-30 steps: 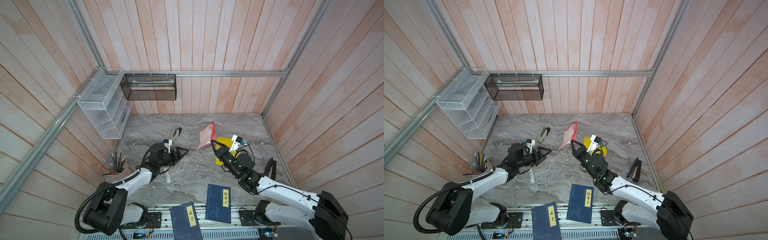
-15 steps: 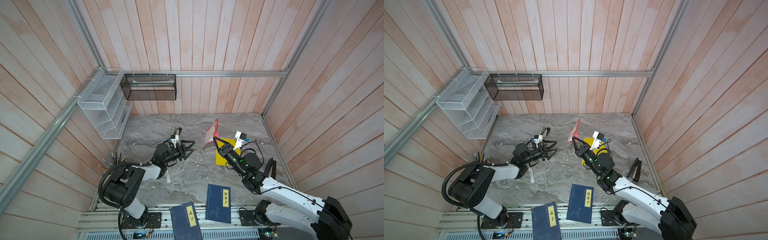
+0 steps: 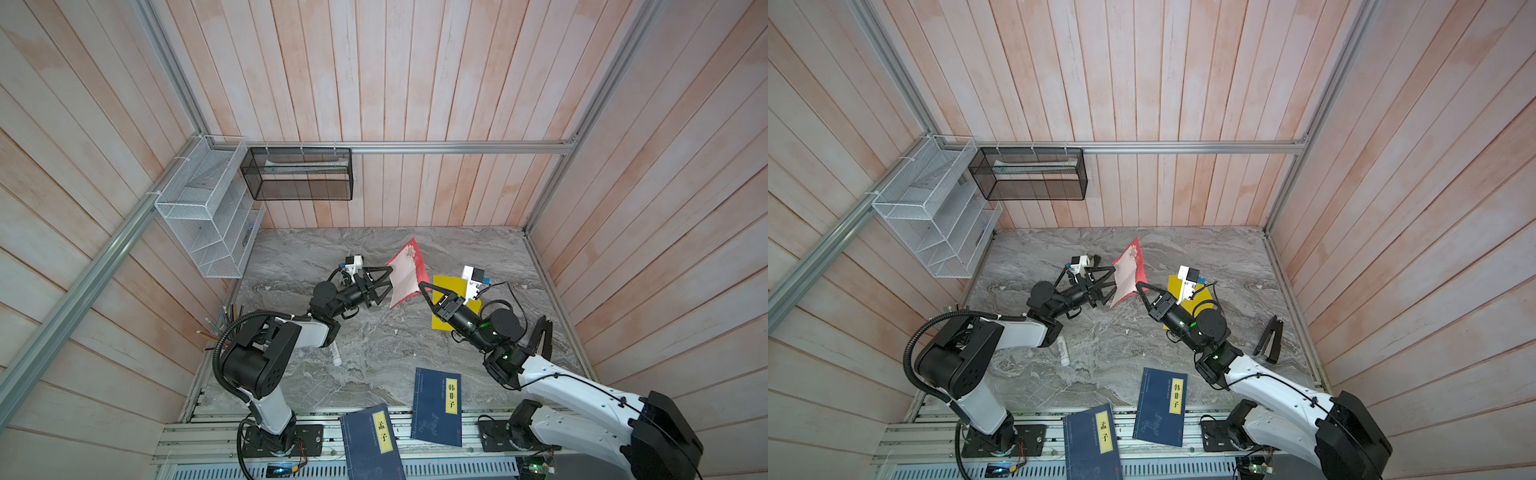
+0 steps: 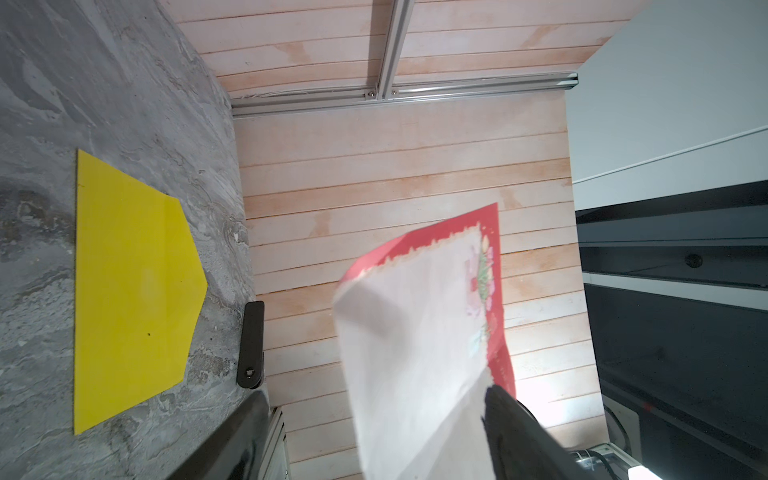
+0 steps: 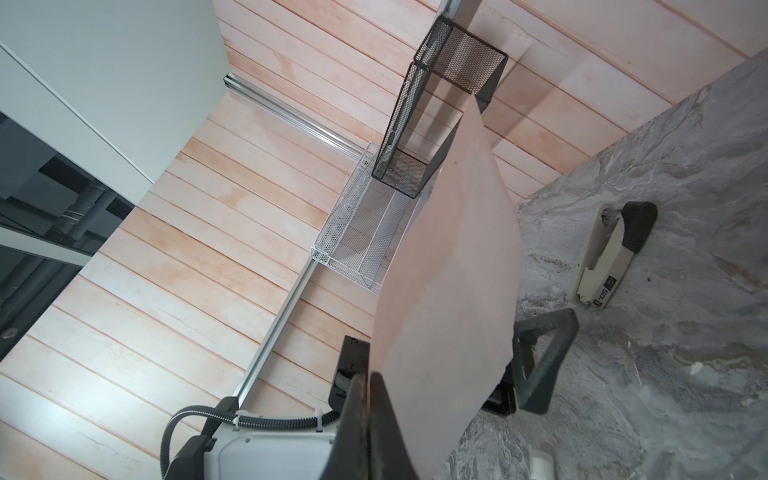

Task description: Place the letter into the envelope and seal it

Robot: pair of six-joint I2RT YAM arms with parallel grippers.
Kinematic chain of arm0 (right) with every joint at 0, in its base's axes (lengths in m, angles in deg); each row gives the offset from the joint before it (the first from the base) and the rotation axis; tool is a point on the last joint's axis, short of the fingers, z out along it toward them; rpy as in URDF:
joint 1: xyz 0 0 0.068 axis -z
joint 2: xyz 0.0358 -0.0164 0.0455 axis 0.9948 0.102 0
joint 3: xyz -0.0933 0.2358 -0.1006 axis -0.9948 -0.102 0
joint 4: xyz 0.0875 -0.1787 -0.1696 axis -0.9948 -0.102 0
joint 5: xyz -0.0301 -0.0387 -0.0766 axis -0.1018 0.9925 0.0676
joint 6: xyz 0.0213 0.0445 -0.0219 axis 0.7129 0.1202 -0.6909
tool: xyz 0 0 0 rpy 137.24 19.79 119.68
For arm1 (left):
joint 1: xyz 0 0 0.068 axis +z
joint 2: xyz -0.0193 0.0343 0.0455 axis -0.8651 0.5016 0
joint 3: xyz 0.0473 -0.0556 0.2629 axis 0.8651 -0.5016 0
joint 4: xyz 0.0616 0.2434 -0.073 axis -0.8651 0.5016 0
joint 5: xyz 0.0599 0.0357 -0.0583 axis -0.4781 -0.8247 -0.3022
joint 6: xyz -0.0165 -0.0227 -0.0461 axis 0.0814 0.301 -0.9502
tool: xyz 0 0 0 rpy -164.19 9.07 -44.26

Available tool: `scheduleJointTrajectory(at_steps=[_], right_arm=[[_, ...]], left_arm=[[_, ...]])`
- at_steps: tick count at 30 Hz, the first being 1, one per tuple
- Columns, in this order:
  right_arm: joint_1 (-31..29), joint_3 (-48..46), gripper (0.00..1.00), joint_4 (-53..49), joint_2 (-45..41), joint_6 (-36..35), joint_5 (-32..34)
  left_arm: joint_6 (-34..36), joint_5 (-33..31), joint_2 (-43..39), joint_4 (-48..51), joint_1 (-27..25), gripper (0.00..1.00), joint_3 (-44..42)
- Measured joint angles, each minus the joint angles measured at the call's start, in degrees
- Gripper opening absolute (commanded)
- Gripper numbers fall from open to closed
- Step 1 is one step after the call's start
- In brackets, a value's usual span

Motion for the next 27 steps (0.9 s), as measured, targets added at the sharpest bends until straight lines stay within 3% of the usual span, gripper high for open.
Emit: scheduleJointTrajectory(at_steps=[8,17,21,25,27], right_arm=[[1.55,-3.58,0.00,2.43,0.85,3.21,-2.73],[3.50,-4.90,0.00,1.38,-1.25,4.42,-4.13],[4.28,-4.96,0.01,0.90,-1.68,4.44,-4.76],[5.05,-5.09,0.39,0.24,-2.38,4.37,-5.66],[5.38,-5.09,0.52,-0.76,-3.08,3.26,-6.08]], left_arm=[[0.50,0.26,0.02,-0.09,0.02,0.72,3.54],[9.18,1.42,-5.53,11.10,0.79,0.44,4.22],[14.38,1.97,-8.68,17.94,0.81,0.27,5.55],[19.08,2.19,-10.47,24.55,0.81,0.10,6.91],[21.16,2.14,-11.13,27.78,0.81,0.03,7.56]])
